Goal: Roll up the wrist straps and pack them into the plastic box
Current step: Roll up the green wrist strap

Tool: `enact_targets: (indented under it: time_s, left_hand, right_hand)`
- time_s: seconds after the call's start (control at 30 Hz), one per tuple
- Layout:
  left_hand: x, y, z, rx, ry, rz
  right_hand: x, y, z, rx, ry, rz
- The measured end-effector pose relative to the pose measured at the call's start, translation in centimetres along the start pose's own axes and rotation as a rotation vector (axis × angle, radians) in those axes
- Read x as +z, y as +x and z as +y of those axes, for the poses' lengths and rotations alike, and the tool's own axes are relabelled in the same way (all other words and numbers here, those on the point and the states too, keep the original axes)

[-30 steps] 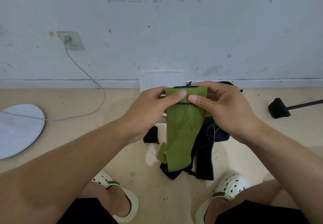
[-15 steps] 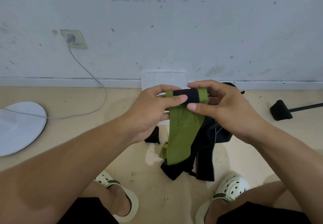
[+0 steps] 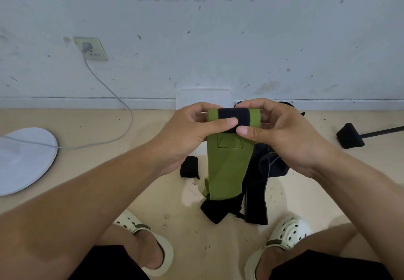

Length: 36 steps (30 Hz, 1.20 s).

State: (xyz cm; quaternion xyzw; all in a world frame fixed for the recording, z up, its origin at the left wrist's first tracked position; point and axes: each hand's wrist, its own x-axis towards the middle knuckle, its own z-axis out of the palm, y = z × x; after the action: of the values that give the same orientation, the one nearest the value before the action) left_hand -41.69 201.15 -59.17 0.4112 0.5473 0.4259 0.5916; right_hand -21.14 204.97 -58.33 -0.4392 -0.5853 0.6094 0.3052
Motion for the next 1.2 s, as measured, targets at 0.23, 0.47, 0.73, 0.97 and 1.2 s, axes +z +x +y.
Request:
enact_targets:
  time_s: [0.23,0.47,0.73,0.97,1.2]
  left_hand:
    - [0.42,-0.27,0.10,-0.007,-0.015,-0.020]
    - [0.62,-0.26,-0.04,0.039,-0.037,0.020]
    - [0.45,-0.36,-0.41,0.049,0.003,0.065]
    - [0.64,-0.66,0.09,-0.103,0.044,-0.119]
    - [0.83,-0.72,0.14,-0.106,0.021,-0.103]
  right_hand:
    - [0.11,-0.08,0.14,-0.042,0.009,0.076]
    - [-0.25,-0.01,-0.19,-0.027,0.026,0.033]
    - [-0.01,0.01,-0.13,0.069,0.049,-0.003]
    - [-0.03,-0.19,-0.25,-0.034,0.054,0.050]
    - [0.12,-0.27,-0.12,-0.070,-0.033,0.041]
